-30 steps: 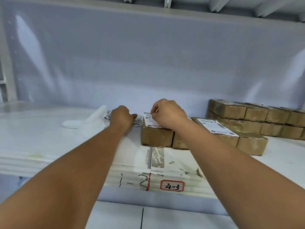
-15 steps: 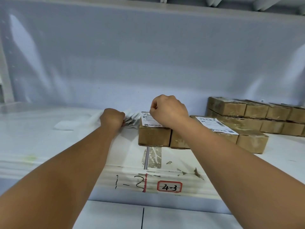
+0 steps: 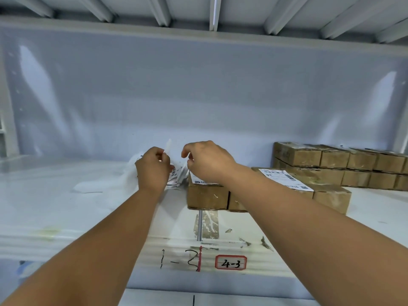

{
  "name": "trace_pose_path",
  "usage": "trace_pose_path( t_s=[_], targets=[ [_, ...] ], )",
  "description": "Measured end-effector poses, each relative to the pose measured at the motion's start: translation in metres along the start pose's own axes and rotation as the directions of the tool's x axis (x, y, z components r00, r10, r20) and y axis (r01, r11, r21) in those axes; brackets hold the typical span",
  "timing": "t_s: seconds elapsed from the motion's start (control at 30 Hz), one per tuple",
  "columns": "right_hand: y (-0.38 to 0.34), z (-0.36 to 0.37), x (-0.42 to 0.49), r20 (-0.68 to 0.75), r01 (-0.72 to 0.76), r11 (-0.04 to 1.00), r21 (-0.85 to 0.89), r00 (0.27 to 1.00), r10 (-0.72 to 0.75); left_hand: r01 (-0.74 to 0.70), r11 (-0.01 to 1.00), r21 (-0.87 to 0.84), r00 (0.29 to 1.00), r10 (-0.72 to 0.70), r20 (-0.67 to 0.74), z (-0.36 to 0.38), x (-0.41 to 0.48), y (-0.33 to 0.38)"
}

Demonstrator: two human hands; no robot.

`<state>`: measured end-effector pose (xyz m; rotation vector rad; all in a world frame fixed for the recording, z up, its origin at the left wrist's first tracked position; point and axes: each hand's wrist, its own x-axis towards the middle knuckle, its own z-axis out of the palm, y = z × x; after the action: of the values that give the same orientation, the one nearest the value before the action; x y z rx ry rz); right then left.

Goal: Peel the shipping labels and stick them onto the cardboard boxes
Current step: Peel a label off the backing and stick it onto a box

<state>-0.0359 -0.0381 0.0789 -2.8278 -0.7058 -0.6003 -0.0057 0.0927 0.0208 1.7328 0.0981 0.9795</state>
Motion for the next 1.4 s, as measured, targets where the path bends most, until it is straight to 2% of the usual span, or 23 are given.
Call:
trace_pose_path(
  t_s=[0.13, 0.27, 0.4, 0.5, 0.63, 0.8, 0.87, 0.97, 1.03, 1.1, 1.2, 1.27, 1.4],
  targets=[
    [-0.003, 0.014, 0.021, 0.065, -0.041, 0.997, 0.059, 0.997, 0.037, -0.020, 0.999, -0.040, 0.999, 0.018, -0.049, 0.000, 0.003, 0.000],
    [-0.001, 0.026, 0.040, 0.145, -0.133, 0.988, 0.083, 0.982, 0.120, -0.058, 0.998, -0.010, 0.996, 0.058, -0.065, 0.000, 0.004, -0.001],
    [0.001, 0.032, 0.057, 0.103, -0.194, 0.980, 0.045, 0.977, 0.189, -0.035, 0.999, -0.040, 0.996, 0.032, -0.079, 0.001, 0.008, -0.001],
    [0.000, 0.034, 0.067, 0.126, -0.199, 0.979, 0.048, 0.973, 0.191, 0.051, 0.993, -0.103, 0.993, -0.062, -0.105, -0.001, 0.008, 0.003],
    [0.000, 0.044, 0.083, 0.182, -0.198, 0.980, 0.003, 0.964, 0.194, 0.221, 0.890, -0.400, 0.957, -0.277, -0.088, -0.006, 0.008, 0.007],
    [-0.002, 0.054, 0.086, 0.210, -0.226, 0.973, -0.052, 0.950, 0.232, 0.257, 0.824, -0.504, 0.945, -0.324, -0.050, -0.009, 0.007, 0.009],
    [-0.003, 0.057, 0.085, 0.229, -0.236, 0.968, -0.083, 0.941, 0.249, 0.246, 0.850, -0.466, 0.949, -0.309, -0.062, -0.007, 0.010, 0.004],
    [-0.004, 0.060, 0.087, 0.269, -0.243, 0.961, -0.135, 0.924, 0.272, 0.190, 0.938, -0.292, 0.974, -0.217, -0.064, -0.005, 0.011, 0.001],
    [-0.004, 0.063, 0.087, 0.284, -0.253, 0.956, -0.147, 0.915, 0.286, 0.160, 0.979, -0.130, 0.987, -0.161, 0.003, -0.004, 0.007, 0.001],
    [-0.004, 0.065, 0.087, 0.281, -0.259, 0.956, -0.142, 0.915, 0.289, 0.165, 0.986, 0.003, 0.982, -0.164, 0.090, -0.003, 0.006, -0.003],
    [-0.003, 0.066, 0.083, 0.264, -0.257, 0.958, -0.131, 0.922, 0.284, 0.151, 0.982, 0.118, 0.972, -0.169, 0.163, -0.001, 0.007, -0.009],
    [-0.003, 0.065, 0.082, 0.281, -0.266, 0.953, -0.147, 0.912, 0.299, 0.125, 0.982, 0.138, 0.978, -0.145, 0.148, 0.000, 0.006, -0.009],
    [-0.003, 0.067, 0.086, 0.349, -0.282, 0.947, -0.152, 0.881, 0.318, 0.110, 0.977, 0.180, 0.993, -0.118, 0.032, -0.001, 0.008, -0.012]
  ],
)
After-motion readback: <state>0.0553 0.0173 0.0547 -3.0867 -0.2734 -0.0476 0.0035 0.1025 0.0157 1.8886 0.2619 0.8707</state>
